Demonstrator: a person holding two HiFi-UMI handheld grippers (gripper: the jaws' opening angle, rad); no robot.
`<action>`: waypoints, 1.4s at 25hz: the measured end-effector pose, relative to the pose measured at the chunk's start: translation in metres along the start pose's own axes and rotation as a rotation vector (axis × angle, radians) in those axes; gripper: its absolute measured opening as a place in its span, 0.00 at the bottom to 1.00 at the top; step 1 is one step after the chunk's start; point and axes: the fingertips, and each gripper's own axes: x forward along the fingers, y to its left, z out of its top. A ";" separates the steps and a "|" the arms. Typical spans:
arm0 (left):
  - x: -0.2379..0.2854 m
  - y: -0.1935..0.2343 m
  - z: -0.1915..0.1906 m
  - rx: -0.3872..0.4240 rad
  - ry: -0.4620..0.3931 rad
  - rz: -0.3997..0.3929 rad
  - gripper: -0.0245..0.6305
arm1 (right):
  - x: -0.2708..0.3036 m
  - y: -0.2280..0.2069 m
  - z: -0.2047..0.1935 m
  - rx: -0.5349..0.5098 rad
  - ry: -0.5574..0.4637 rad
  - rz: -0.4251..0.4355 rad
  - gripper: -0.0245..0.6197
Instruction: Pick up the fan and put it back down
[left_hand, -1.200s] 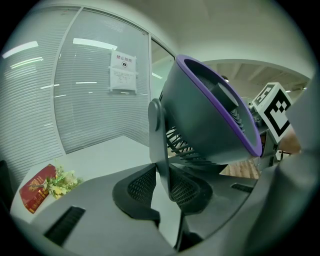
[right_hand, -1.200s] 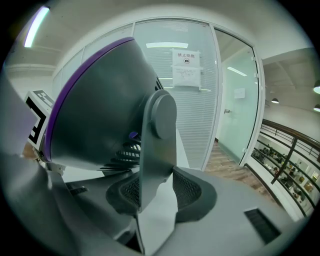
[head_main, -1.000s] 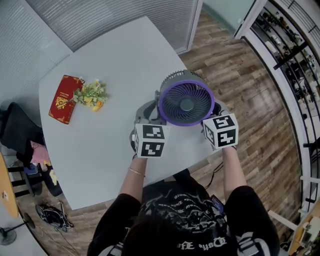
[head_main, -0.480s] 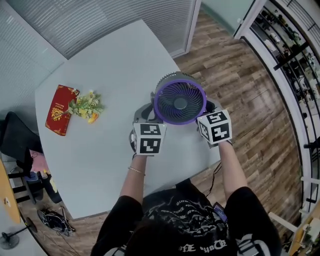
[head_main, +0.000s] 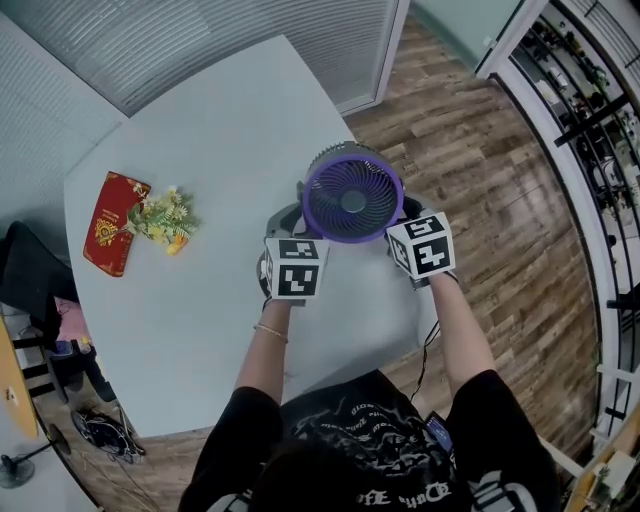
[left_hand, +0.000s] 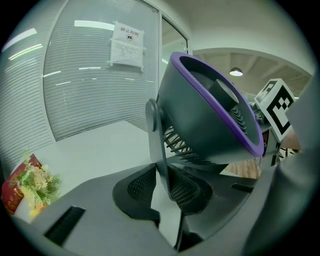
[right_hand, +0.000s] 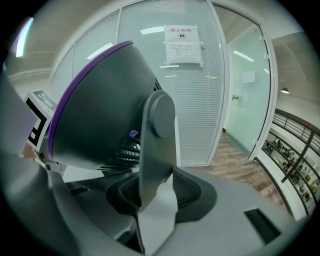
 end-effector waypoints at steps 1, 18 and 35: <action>0.006 0.000 -0.001 -0.003 0.005 -0.001 0.15 | 0.005 -0.003 -0.001 0.003 0.005 0.004 0.26; 0.073 0.018 -0.028 -0.052 0.111 0.037 0.15 | 0.077 -0.027 -0.019 -0.007 0.085 0.076 0.26; 0.079 0.021 -0.031 -0.024 0.078 0.053 0.15 | 0.088 -0.028 -0.023 -0.049 0.064 0.095 0.28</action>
